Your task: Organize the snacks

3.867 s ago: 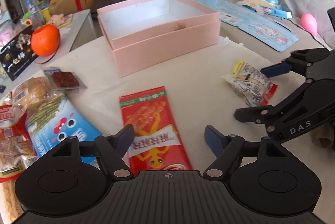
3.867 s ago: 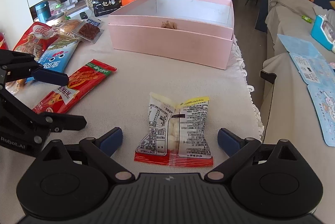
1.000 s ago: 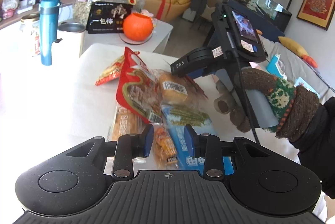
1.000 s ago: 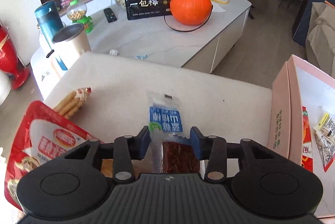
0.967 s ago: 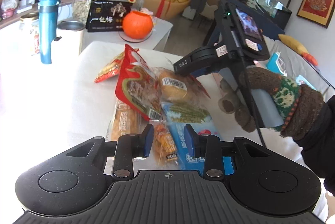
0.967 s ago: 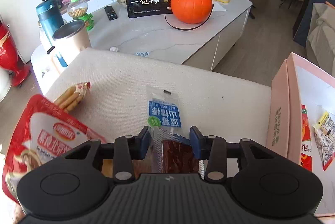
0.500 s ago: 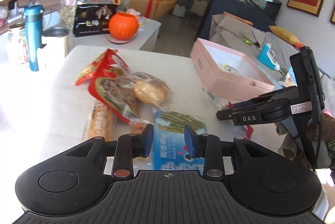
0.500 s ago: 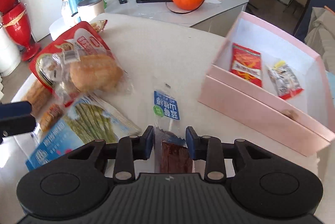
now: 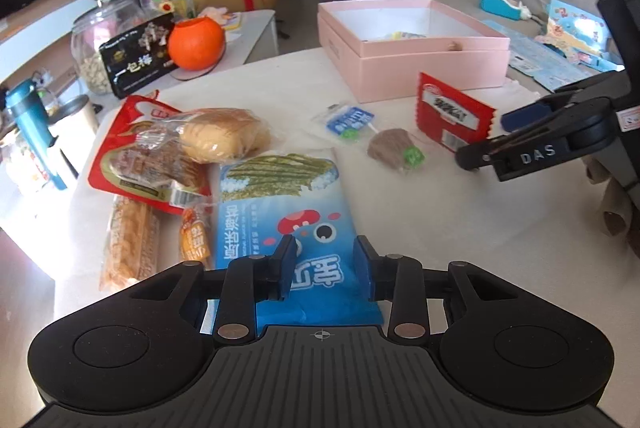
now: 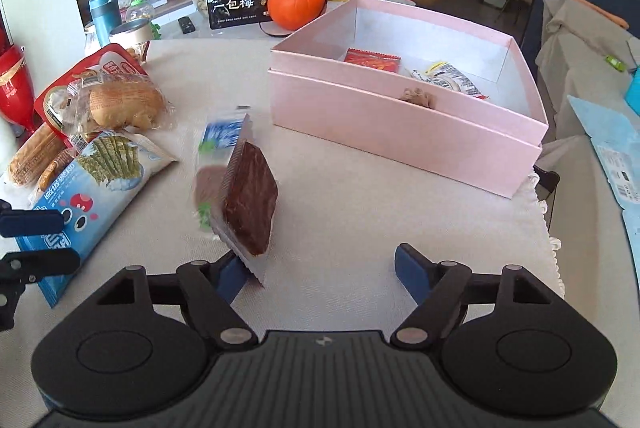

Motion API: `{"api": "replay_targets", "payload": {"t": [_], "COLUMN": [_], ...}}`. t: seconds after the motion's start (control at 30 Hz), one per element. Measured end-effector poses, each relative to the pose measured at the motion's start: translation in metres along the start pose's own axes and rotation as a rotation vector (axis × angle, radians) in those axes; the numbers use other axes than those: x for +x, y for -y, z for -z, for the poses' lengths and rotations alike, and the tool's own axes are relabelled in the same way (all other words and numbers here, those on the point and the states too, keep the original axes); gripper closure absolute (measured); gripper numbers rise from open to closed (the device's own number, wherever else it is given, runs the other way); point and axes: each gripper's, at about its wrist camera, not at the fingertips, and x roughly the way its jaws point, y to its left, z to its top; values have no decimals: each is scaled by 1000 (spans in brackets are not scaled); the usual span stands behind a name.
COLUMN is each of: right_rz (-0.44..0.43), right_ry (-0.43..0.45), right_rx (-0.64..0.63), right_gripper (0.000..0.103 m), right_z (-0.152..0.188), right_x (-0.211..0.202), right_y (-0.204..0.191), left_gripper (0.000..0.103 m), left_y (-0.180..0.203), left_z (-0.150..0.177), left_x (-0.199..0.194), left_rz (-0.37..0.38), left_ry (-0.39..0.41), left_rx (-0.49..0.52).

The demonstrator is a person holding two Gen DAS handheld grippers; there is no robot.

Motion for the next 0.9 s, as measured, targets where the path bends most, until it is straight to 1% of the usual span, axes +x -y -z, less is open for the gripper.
{"api": "replay_targets", "payload": {"t": [0.07, 0.13, 0.27, 0.37, 0.43, 0.47, 0.5, 0.57, 0.6, 0.63, 0.7, 0.77, 0.83, 0.9], "right_rz": [16, 30, 59, 110, 106, 96, 89, 88, 88, 88, 91, 88, 89, 92], "right_ry": [31, 75, 150, 158, 145, 138, 134, 126, 123, 128, 124, 127, 128, 129], "right_rx": [25, 61, 156, 182, 191, 200, 207, 213, 220, 228, 242, 251, 251, 247], "right_gripper": [26, 26, 25, 25, 25, 25, 25, 25, 23, 22, 19, 19, 19, 18], "right_z": [1, -1, -4, -2, 2, 5, 8, 13, 14, 14, 15, 15, 15, 17], "right_x": [-4, -10, -23, -22, -17, -13, -10, -1, 2, 1, 2, 3, 4, 2], "right_y": [5, 14, 37, 47, 50, 52, 52, 51, 51, 52, 54, 54, 54, 54], "left_gripper": [65, 65, 65, 65, 65, 65, 65, 65, 65, 65, 66, 66, 66, 61], "left_y": [-4, -8, -12, -11, -10, -9, -9, -8, -7, -5, 2, 11, 25, 39], "left_z": [-6, -12, -22, -28, -33, -34, -36, -42, -46, -50, -58, -66, -72, -73], "left_x": [5, 9, 17, 20, 21, 21, 21, 26, 30, 36, 46, 55, 63, 68], "left_rz": [-57, -88, -110, -114, -84, -50, -5, 113, 147, 162, 163, 146, 130, 80], "left_ry": [1, 2, 3, 1, 9, 15, 20, 10, 1, -7, 0, 9, 9, 14], "left_rx": [12, 10, -3, -13, -36, -58, -87, -167, -199, -223, -246, -240, -194, -106]}}
